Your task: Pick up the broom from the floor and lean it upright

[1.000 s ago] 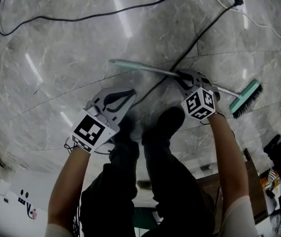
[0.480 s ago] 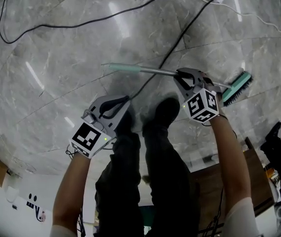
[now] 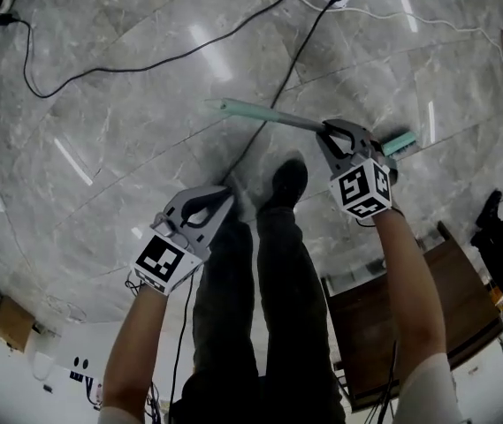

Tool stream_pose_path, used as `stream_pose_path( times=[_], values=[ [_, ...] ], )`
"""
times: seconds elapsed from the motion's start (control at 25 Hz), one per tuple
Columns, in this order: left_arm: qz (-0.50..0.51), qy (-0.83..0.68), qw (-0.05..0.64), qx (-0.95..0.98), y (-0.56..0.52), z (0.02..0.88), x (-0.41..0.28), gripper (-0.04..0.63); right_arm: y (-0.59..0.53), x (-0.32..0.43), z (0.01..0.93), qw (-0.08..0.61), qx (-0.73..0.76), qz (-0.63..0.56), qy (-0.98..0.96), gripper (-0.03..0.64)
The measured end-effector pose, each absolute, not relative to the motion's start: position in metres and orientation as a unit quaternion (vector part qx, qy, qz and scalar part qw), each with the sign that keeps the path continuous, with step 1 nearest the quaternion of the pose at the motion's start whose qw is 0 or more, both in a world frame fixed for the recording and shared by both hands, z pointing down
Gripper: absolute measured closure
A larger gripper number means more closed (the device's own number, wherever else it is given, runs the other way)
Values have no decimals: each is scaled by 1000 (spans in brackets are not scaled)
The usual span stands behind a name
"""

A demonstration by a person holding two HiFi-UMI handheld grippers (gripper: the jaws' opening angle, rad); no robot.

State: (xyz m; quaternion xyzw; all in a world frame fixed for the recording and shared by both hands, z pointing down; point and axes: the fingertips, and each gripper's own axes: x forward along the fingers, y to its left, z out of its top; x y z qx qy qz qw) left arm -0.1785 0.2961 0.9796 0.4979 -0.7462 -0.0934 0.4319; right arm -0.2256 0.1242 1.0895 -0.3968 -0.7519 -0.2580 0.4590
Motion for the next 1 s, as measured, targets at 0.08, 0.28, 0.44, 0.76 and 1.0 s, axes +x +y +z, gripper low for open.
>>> stream_pose_path(
  times=[0.08,0.28,0.44,0.76,1.0],
  values=[
    [-88,-744,426,507,288,953,-179,584,112,-224,1064,461,-376,-254,-763,540],
    [-73,-736,409,534,266,889,-172,584,72,-217,1002,464,-310,-238,-795,543],
    [-57,-728,403,552,249,847,-167,584,33,-214,960,461,-237,-208,-830,543],
    [-28,-716,384,583,208,767,-157,584,-36,-185,881,457,-126,-133,-870,543],
    [0,-709,361,605,186,708,-165,584,-71,-170,810,435,-60,-88,-894,541]
  ],
)
